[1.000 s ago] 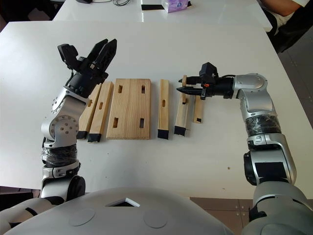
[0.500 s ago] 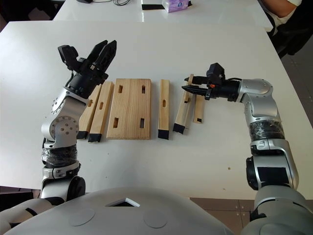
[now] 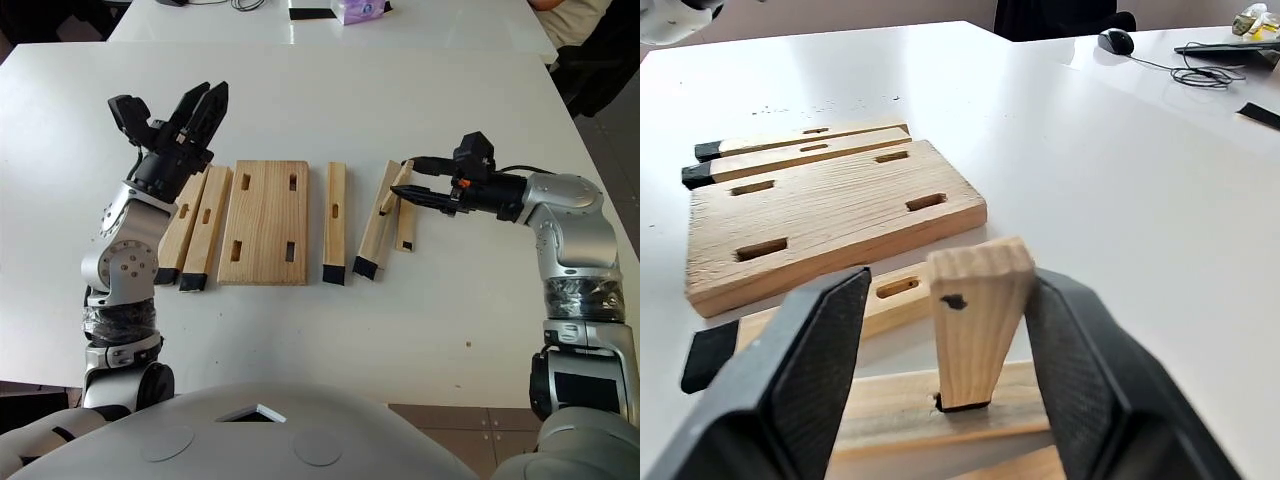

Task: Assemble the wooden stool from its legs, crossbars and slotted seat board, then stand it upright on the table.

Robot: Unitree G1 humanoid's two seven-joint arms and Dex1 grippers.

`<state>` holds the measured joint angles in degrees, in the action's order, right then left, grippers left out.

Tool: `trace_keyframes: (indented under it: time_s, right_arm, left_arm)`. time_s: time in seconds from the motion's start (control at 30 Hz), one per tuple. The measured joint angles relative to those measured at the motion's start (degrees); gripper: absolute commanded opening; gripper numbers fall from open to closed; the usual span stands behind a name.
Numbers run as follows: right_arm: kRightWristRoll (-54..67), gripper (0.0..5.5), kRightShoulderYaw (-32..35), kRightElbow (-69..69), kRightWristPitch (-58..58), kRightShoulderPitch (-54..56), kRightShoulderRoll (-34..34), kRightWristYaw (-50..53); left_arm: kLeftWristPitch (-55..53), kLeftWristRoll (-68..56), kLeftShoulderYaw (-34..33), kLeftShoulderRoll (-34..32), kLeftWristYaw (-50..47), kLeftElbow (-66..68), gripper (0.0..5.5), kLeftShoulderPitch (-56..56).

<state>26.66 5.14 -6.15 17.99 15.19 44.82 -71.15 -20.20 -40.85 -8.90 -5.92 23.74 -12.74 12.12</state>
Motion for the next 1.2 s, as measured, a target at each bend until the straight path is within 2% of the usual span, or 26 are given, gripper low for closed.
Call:
trace_keyframes:
  time_s: [0.13, 0.3, 0.5, 0.7, 0.83, 1.03, 1.1, 1.2]
  right_arm:
    - [4.3, 2.68, 3.1, 6.5, 4.4, 0.4, 0.9, 1.0]
    - [9.2, 2.68, 5.4, 10.5, 8.3, 6.1, -2.0, 6.8]
    - [2.8, 2.68, -1.2, 7.2, 4.8, 5.8, -9.9, 14.3]
    - [1.3, 2.68, -1.9, 5.2, 2.1, 4.3, -12.8, 16.8]
    - [5.1, 2.68, 0.8, 7.0, 4.7, 4.7, -12.8, 16.7]
    - [12.2, 2.68, 6.4, 11.6, 7.8, 11.1, -13.5, 20.8]
    - [10.3, 2.68, 4.4, 11.5, 7.1, 10.4, -13.4, 20.6]
    - [2.9, 2.68, -2.8, 6.3, 4.1, 5.5, -13.3, 18.5]
  left_arm:
    - [0.7, 0.0, 0.0, 0.1, 0.0, -0.6, 2.55, -0.5]
    - [1.1, 0.1, 0.3, 0.7, -0.1, -0.5, 2.55, -0.5]
    - [1.7, 0.8, 0.8, 1.5, -0.3, 0.2, 2.55, -0.3]
    - [2.2, 1.2, 1.0, 1.5, -0.3, 1.1, 2.55, -0.1]
    - [2.2, 1.3, 0.9, 1.6, -0.3, 1.2, 2.55, -0.1]
    - [2.2, 1.3, 1.0, 1.8, -0.3, 1.2, 2.55, -0.1]
    - [2.2, 1.3, 1.0, 1.9, -0.3, 1.2, 2.55, -0.1]
    - [2.3, 1.3, 1.0, 1.9, -0.3, 1.2, 2.55, -0.1]
